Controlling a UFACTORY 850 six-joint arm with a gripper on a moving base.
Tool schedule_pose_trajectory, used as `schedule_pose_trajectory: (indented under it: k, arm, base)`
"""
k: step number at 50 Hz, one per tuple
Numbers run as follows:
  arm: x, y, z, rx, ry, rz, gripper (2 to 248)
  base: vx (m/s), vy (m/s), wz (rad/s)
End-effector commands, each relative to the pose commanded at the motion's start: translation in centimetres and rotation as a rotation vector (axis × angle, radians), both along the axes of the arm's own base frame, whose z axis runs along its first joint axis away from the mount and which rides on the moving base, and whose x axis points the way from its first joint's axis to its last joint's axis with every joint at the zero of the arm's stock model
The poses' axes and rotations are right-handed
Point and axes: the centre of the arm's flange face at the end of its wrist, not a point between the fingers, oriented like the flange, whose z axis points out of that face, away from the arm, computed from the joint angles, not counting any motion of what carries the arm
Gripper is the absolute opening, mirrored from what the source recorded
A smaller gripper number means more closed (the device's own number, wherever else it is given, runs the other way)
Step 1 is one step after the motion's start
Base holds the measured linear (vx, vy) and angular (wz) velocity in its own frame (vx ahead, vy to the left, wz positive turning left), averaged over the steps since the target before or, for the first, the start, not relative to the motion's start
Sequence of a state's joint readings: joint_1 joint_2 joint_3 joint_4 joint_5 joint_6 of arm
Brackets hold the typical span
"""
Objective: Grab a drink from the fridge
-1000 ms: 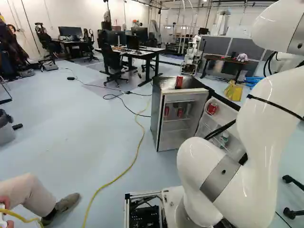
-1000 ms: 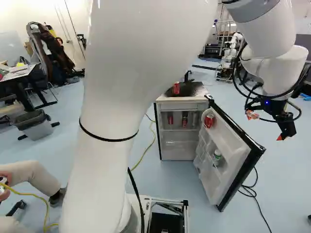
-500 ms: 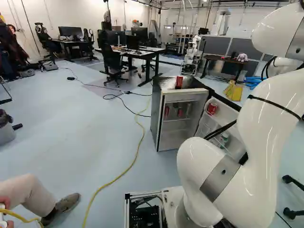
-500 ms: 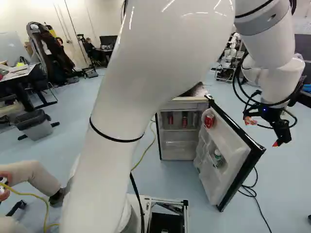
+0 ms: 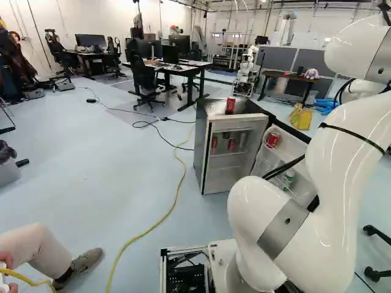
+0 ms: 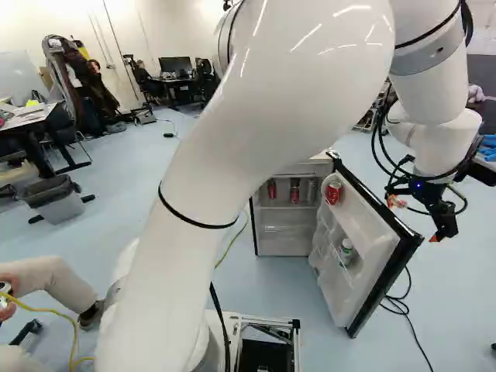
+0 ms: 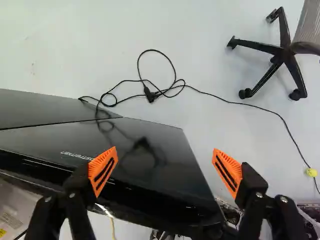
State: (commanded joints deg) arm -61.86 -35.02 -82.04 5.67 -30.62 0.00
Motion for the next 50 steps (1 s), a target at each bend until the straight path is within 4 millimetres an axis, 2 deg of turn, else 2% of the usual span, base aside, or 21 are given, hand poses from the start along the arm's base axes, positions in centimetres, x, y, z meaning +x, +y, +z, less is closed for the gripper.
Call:
schedule_pose_trajectory:
  k: [20,50]
  arm:
    - [-0.1,0.1,-0.4,0.006,0.003,0.000,247]
    - [-0.5,2.0,-0.3,0.023,0.013,0.008,247]
  base:
    - [0.000,0.000,0.000]
    - [0.000,0.000,0.000]
